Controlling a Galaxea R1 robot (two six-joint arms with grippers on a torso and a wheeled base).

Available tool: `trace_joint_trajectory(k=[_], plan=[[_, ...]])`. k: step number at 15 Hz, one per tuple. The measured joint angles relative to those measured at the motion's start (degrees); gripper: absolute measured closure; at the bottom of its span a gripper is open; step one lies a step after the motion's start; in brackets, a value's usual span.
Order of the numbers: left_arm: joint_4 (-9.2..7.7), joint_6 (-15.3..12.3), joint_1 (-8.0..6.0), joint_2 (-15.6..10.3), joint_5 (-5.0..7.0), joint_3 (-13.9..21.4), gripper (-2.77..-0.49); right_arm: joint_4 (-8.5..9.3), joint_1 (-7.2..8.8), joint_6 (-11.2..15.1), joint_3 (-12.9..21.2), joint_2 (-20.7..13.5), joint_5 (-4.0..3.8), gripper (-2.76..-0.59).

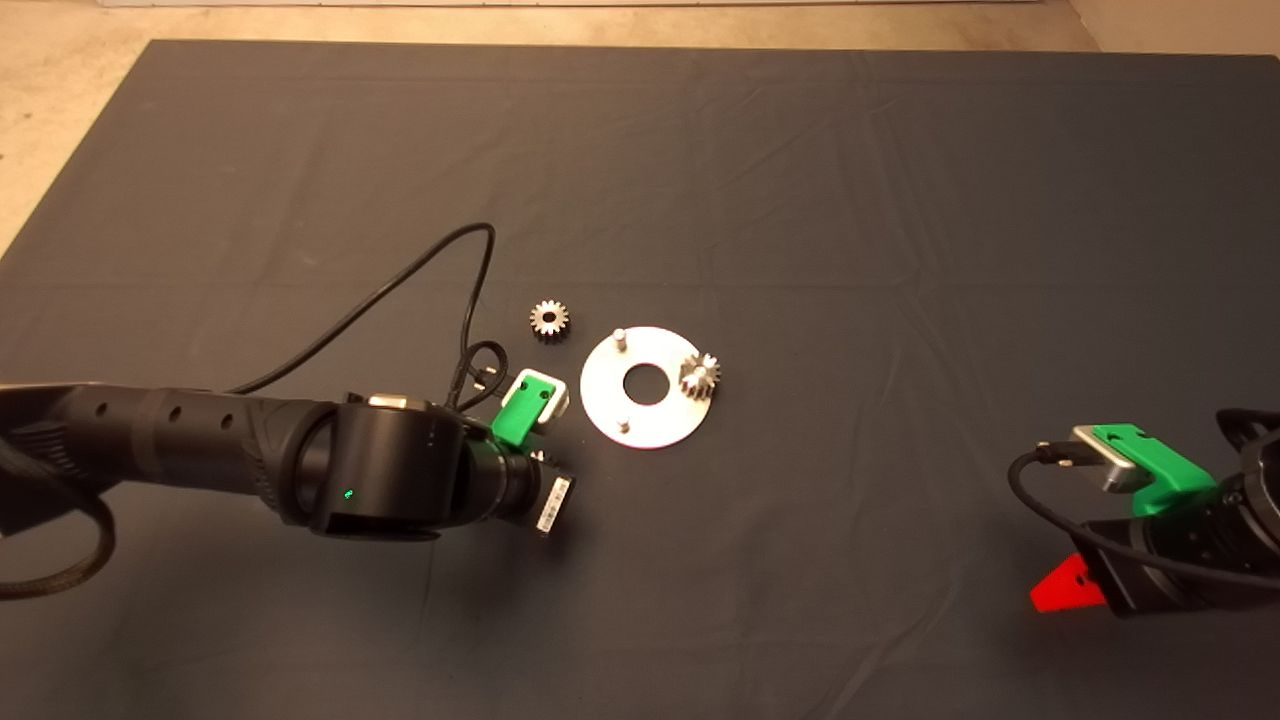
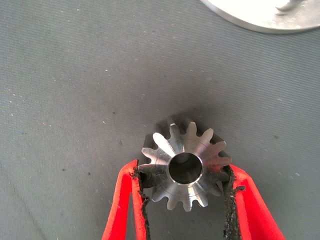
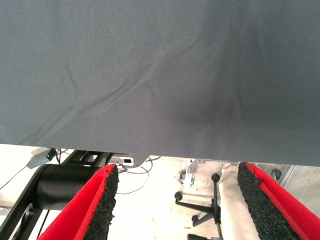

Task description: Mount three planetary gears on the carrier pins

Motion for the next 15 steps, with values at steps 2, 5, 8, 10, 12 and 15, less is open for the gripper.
trace_joint_trajectory(k=[2,5,8,10,12,15], plan=[[-0.02,0.1,-1.14,0.0,-0.02,0.5,-0.58,0.0,0.0,0.0,0.0,0.0,0.0,-1.76],[-1.3,0.2,-5.21,0.1,-0.02,0.9,-0.58,0.0,0.02,0.0,0.0,-0.2,0.0,-1.76],[-3.45,0.4,-7.84,0.6,-0.06,1.0,-0.57,0.0,0.11,0.0,0.0,-0.3,0.0,-1.76],[-4.64,0.4,-8.33,1.3,-0.02,1.0,-0.57,0.0,0.11,0.0,0.0,-0.3,0.0,-1.76],[-5.29,0.4,-9.1,3.0,0.06,1.0,-0.57,0.0,0.11,0.0,0.0,-0.3,0.0,-1.76],[-5.75,0.4,-9.87,7.3,-0.01,0.5,-0.57,0.0,0.11,0.0,0.0,-0.3,0.0,-1.75]])
